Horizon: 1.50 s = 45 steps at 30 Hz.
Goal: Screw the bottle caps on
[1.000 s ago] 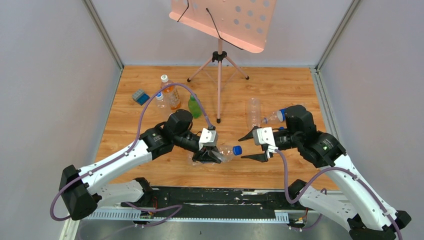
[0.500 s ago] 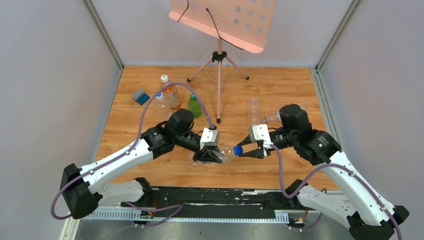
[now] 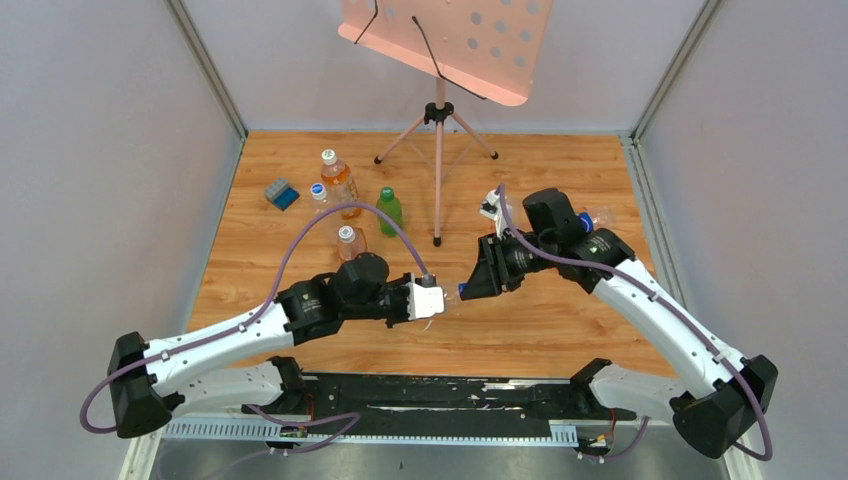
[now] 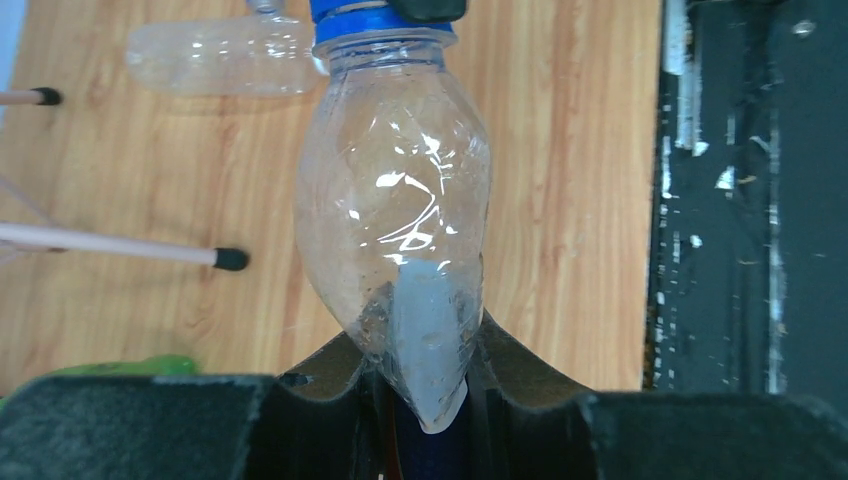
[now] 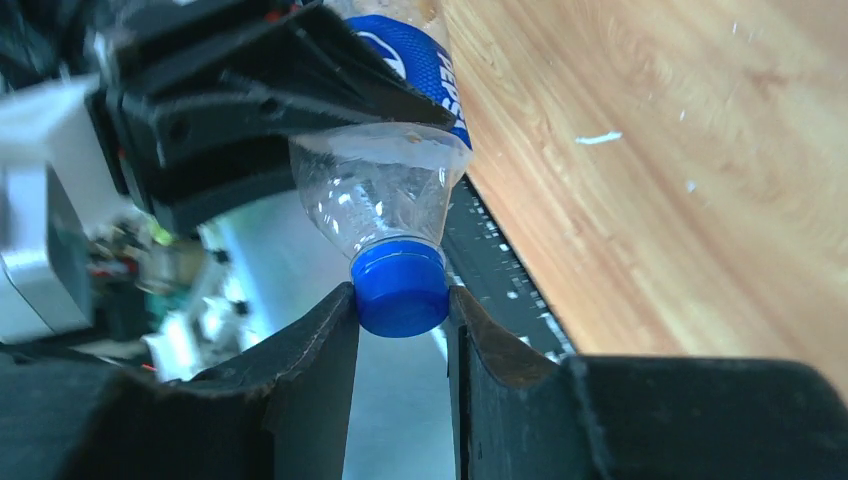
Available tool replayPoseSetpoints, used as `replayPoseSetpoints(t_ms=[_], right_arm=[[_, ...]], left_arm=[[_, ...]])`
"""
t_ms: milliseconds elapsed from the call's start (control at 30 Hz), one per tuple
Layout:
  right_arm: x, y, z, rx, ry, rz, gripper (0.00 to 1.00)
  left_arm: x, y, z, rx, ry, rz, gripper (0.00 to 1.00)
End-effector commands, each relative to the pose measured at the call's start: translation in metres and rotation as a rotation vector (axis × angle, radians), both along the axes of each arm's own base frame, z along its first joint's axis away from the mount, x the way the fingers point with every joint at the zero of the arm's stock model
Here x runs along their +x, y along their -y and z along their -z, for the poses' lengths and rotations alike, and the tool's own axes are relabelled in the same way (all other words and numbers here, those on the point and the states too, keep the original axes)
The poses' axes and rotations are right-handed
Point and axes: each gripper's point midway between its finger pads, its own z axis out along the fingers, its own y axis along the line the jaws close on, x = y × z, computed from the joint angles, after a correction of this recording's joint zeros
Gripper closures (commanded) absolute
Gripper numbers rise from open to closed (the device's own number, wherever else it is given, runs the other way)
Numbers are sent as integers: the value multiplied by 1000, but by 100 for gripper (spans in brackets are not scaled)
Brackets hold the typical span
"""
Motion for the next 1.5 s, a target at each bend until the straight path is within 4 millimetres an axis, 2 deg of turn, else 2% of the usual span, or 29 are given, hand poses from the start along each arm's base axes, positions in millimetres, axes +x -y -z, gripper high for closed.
replayPoseSetpoints(t_ms=[0, 33, 100, 133, 200, 267, 367, 400, 433, 467, 500, 533, 633, 733, 1200, 1467], right_arm=[[12, -17, -41, 128, -235, 193, 95], [13, -17, -47, 146, -186, 177, 84], [12, -13, -58, 169, -33, 112, 56], [12, -10, -60, 171, 73, 60, 48], [6, -3, -66, 182, 248, -38, 40], [-2, 5, -70, 193, 437, -146, 36], [-11, 15, -71, 206, 706, -277, 36], [-14, 18, -71, 211, 788, -317, 36], [-16, 20, -72, 217, 850, -348, 37], [-18, 21, -72, 222, 909, -383, 37], [-19, 22, -72, 223, 959, -408, 38], [-21, 22, -72, 228, 997, -434, 38], [-29, 21, -71, 268, 1069, -516, 39], [-35, 19, -68, 294, 1092, -567, 41], [-37, 16, -54, 284, 1066, -607, 52], [-39, 13, -54, 292, 994, -602, 71]], left_arm=[[29, 17, -52, -170, 245, -123, 100], [29, 16, -52, -168, 242, -131, 100], [27, 13, -47, -160, 213, -143, 100], [26, 11, -45, -155, 187, -154, 100], [21, 9, -41, -150, 149, -152, 100], [12, 9, -36, -143, 103, -122, 100], [3, 8, -32, -151, 14, -69, 100], [-7, 11, -32, -167, -40, -15, 100], [-4, 9, -33, -177, -62, -12, 100], [-16, 12, -35, -193, -110, 53, 100], [-14, 12, -37, -200, -128, 62, 100], [-23, 13, -39, -210, -160, 119, 100], [-29, 18, -44, -206, -204, 183, 100], [-37, 22, -46, -200, -237, 242, 100], [-40, 28, -54, -221, -243, 294, 100], [-39, 29, -57, -227, -233, 292, 100]])
